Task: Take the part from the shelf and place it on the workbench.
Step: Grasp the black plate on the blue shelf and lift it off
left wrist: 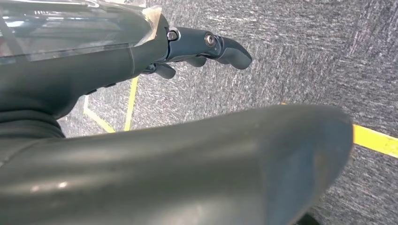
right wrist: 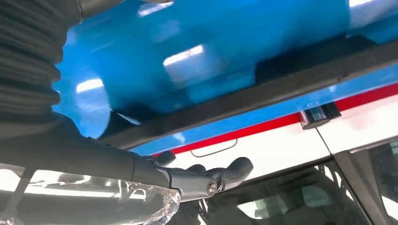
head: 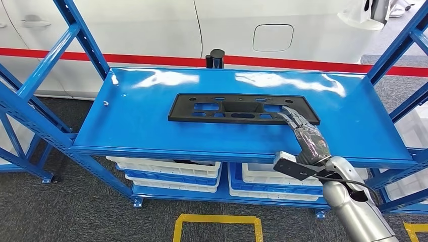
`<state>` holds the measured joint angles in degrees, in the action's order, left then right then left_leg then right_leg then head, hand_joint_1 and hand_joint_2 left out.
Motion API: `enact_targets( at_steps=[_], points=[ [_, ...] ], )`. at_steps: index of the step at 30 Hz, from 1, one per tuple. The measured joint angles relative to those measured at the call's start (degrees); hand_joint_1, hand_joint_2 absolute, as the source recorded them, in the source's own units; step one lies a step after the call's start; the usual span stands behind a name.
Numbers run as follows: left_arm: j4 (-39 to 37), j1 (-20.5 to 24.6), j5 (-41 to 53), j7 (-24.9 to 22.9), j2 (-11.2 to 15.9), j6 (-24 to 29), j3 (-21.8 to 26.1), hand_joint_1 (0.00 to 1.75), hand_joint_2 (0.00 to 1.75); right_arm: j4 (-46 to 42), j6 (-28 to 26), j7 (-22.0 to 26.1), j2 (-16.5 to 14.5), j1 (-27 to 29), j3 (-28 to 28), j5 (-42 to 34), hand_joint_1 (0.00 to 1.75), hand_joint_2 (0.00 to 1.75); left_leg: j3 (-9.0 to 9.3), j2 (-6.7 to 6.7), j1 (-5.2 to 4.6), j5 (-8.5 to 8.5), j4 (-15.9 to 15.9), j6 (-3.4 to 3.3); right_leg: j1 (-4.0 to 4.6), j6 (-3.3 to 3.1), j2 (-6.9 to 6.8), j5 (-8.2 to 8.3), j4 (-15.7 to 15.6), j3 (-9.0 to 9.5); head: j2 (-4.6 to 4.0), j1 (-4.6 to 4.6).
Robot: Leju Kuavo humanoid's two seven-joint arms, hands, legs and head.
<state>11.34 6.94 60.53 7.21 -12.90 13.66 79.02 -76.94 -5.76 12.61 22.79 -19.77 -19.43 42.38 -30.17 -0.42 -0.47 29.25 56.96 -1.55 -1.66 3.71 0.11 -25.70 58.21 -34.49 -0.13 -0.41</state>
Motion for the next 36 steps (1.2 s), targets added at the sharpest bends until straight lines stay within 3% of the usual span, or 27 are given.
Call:
enact_targets(
  at_steps=[14,20,25,36],
  points=[
    [0.0,0.0,0.0,-0.2,0.0,0.2,0.0,0.00,0.00,2.4,-0.2,0.3,-1.4,-2.3,-0.7,0.0,0.00,1.75,0.00,0.00,0.00,0.00,0.0,0.00,0.00,0.00,0.00,0.00,0.0,0.02,0.00,0.00],
    [0.0,0.0,-0.1,-0.4,0.0,0.6,0.0,0.00,0.00,17.9,-1.1,1.6,-7.4,-13.2,-4.3,0.0,0.00,1.75,0.08,0.08,0.00,-0.02,0.0,0.00,0.00,0.00,0.10,0.01,0.0,0.07,0.00,0.01],
    [0.0,0.0,0.4,-0.7,0.1,0.9,-0.4,0.00,0.00,39.0,-1.4,0.9,-12.4,-25.2,-6.5,1.0,0.00,1.75,0.21,0.14,0.00,-0.02,0.0,0.00,0.00,0.00,0.15,0.01,0.0,0.14,0.00,0.00],
    [0.0,0.0,0.4,-0.9,0.2,0.9,-0.9,0.00,0.00,45.3,-1.0,0.1,-14.2,-28.7,-7.5,1.7,0.02,1.75,0.31,0.18,0.00,-0.02,0.0,0.01,0.00,-0.01,0.16,0.01,0.0,0.23,0.00,0.01]
  ],
)
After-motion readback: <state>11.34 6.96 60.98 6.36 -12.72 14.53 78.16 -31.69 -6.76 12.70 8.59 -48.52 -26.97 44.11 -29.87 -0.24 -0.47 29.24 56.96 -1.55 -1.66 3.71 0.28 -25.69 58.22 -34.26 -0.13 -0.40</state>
